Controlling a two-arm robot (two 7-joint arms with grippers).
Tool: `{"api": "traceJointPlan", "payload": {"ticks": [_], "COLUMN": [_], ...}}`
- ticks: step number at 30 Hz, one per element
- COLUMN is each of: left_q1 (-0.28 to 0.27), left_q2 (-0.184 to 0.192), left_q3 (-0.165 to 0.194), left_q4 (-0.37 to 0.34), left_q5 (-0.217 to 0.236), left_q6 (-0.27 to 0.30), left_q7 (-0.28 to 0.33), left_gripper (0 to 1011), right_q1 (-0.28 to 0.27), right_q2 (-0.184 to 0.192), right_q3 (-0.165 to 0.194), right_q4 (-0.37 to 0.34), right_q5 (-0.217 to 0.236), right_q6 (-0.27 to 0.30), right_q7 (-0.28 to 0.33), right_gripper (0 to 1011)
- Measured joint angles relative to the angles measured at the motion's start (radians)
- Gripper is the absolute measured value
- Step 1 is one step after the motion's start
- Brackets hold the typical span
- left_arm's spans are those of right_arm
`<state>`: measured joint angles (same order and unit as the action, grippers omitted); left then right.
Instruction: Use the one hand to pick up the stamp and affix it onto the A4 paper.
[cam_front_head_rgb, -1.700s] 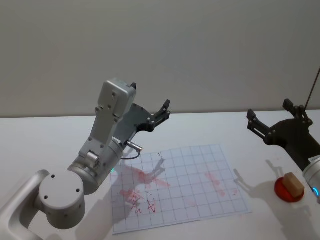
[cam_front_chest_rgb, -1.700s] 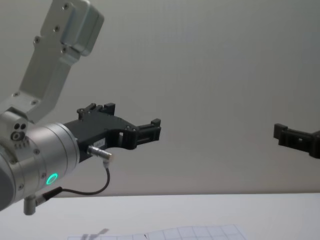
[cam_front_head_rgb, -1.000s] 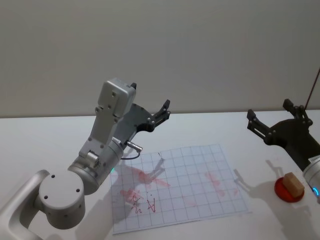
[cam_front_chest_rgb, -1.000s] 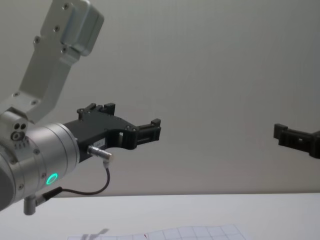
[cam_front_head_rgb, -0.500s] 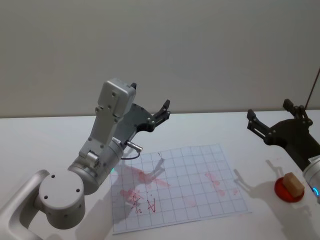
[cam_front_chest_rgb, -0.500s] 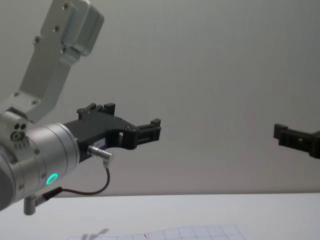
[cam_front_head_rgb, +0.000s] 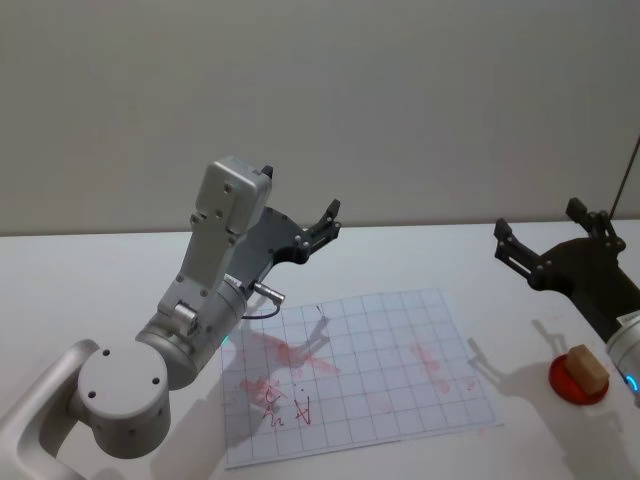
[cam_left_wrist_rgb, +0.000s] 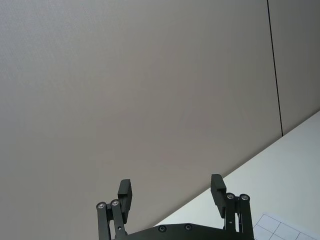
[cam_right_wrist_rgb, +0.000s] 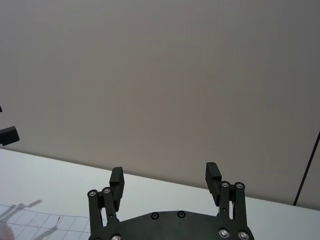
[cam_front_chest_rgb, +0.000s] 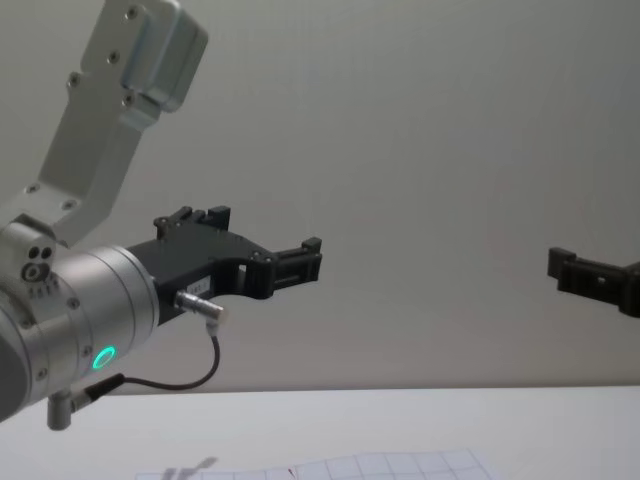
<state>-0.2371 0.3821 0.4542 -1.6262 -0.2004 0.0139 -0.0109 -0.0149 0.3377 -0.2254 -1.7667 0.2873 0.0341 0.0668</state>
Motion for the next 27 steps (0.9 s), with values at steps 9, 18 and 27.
{"api": "traceJointPlan", "payload": {"ticks": [9, 18, 27], "left_q1": [0.0, 0.0, 0.0], "left_q2": [0.0, 0.0, 0.0], "left_q3": [0.0, 0.0, 0.0], "left_q4": [0.0, 0.0, 0.0], "left_q5": [0.0, 0.0, 0.0], "left_q6": [0.0, 0.0, 0.0], "left_q7": [0.0, 0.0, 0.0], "left_gripper": [1001, 1001, 1001], "right_q1": [-0.035, -0.147, -0.285], "right_q2": [0.032, 0.108, 0.189], "right_q3": [0.023, 0.073, 0.125], "right_q4": [-0.027, -0.092, -0.154], "right_q5": [0.023, 0.088, 0.162], "right_q6": [-0.007, -0.014, 0.009], "right_q7": [-0.022, -0.071, -0.097], "right_gripper": [1001, 1001, 1001]}}
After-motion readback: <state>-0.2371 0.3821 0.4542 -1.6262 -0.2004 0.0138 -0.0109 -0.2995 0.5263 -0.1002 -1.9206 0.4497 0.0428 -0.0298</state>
